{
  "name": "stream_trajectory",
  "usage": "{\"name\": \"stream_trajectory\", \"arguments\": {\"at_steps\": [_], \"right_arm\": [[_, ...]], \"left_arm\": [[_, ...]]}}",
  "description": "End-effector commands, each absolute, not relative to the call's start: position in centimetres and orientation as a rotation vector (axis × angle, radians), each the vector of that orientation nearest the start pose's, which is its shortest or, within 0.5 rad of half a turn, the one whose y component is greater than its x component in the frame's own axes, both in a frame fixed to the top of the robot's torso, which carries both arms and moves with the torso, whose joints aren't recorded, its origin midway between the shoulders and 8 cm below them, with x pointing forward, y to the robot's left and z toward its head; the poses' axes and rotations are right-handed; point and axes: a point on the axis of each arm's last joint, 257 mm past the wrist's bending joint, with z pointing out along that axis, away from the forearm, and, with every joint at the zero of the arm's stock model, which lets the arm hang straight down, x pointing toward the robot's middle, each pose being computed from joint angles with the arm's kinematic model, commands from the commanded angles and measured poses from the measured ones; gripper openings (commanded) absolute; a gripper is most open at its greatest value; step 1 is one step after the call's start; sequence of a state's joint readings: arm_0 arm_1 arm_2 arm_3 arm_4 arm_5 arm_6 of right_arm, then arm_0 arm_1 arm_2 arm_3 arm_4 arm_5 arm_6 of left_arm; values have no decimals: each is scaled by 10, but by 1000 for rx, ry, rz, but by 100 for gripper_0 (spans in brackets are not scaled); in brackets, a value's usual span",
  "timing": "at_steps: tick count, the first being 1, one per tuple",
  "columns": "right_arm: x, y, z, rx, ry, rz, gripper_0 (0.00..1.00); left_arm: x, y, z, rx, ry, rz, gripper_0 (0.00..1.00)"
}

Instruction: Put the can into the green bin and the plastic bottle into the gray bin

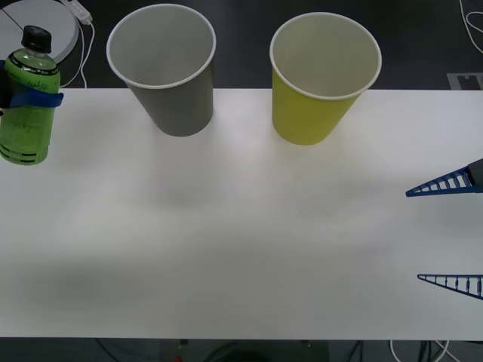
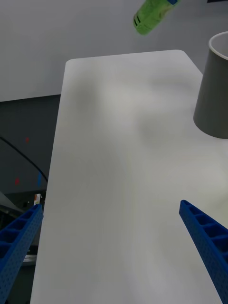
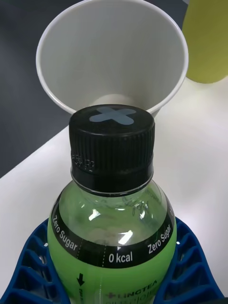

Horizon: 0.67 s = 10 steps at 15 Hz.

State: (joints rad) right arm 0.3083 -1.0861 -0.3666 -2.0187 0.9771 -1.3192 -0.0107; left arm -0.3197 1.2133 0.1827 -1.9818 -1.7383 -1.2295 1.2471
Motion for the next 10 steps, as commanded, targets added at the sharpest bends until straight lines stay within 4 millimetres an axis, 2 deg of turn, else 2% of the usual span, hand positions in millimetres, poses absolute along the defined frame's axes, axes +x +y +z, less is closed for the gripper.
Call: {"name": "stream_trajectory", "arguments": {"at_steps": [1,5,10], "right_arm": [[285,-243,-112,-1569,1397,548,100],[285,-243,-112,-1569,1397,548,100],[285,-243,-112,-1569,1397,548,100]], "left_arm": [[474,307,0,919,2052,-44,0],[485,301,22,945,2061,-50,0],[505,281,39,996,2041,-47,0]]}}
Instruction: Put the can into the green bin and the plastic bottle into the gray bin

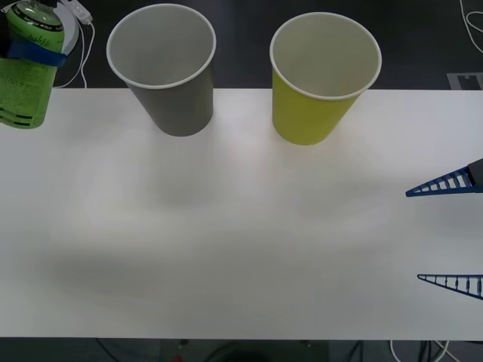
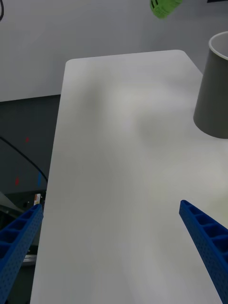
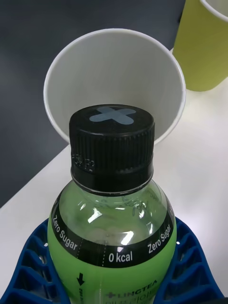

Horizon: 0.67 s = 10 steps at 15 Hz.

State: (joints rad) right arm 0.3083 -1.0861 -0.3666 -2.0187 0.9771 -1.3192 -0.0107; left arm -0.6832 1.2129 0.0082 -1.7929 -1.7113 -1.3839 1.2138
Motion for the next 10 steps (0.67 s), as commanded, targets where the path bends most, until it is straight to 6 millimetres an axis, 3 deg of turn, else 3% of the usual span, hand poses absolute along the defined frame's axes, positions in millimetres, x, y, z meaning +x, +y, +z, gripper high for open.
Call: {"name": "stream_trajectory", "arguments": {"at_steps": [1,7,10], "right_arm": [[285,-243,-112,-1569,1397,548,100],[285,-243,-112,-1569,1397,548,100],[285,-243,-112,-1569,1397,548,100]], "left_arm": [[508,277,39,1002,2043,-57,0],[535,254,53,1025,2060,-100,0],[558,244,55,1063,2067,-17,0]]}}
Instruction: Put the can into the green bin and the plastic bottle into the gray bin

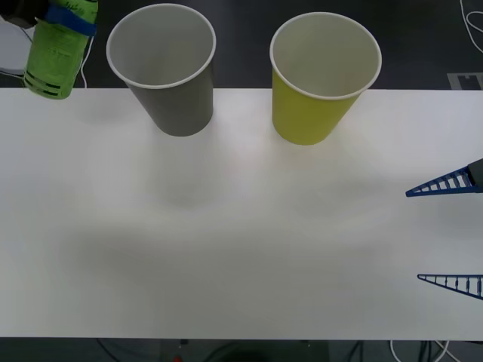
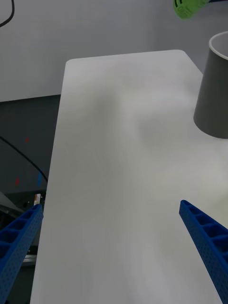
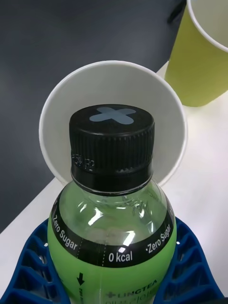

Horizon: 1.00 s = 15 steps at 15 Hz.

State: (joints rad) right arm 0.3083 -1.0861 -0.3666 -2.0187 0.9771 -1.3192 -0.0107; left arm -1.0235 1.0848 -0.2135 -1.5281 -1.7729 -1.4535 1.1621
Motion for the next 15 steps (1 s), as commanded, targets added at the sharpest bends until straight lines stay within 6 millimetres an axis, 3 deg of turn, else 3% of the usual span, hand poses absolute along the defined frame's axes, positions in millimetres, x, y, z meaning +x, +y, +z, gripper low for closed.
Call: {"name": "stream_trajectory", "arguments": {"at_steps": [1,7,15], "right_arm": [[285,-243,-112,-1569,1397,548,100],[285,-243,-112,-1569,1397,548,100],[285,-243,-112,-1569,1397,548,100]], "left_arm": [[565,239,58,1064,2069,-14,0],[595,206,73,1050,2052,-37,0],[602,150,95,1033,2016,-108,0]]}}
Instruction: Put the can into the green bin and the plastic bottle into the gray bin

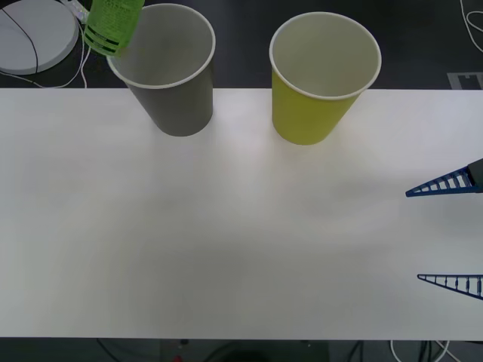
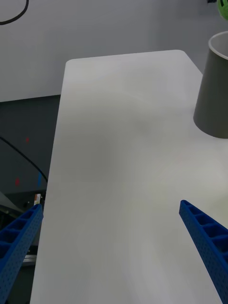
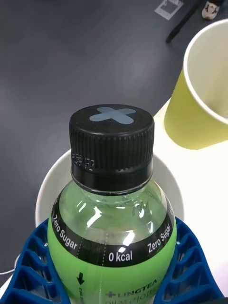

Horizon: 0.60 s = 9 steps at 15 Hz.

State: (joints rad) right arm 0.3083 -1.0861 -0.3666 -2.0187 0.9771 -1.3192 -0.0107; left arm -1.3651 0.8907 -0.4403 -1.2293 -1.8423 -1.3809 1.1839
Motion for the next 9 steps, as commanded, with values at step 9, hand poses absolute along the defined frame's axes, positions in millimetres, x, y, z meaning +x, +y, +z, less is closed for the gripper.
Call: {"name": "stream_trajectory", "arguments": {"at_steps": [9], "right_arm": [[285,-243,-112,-1569,1397,548,100]], "left_arm": [[626,125,83,1059,2014,-81,0]]}}
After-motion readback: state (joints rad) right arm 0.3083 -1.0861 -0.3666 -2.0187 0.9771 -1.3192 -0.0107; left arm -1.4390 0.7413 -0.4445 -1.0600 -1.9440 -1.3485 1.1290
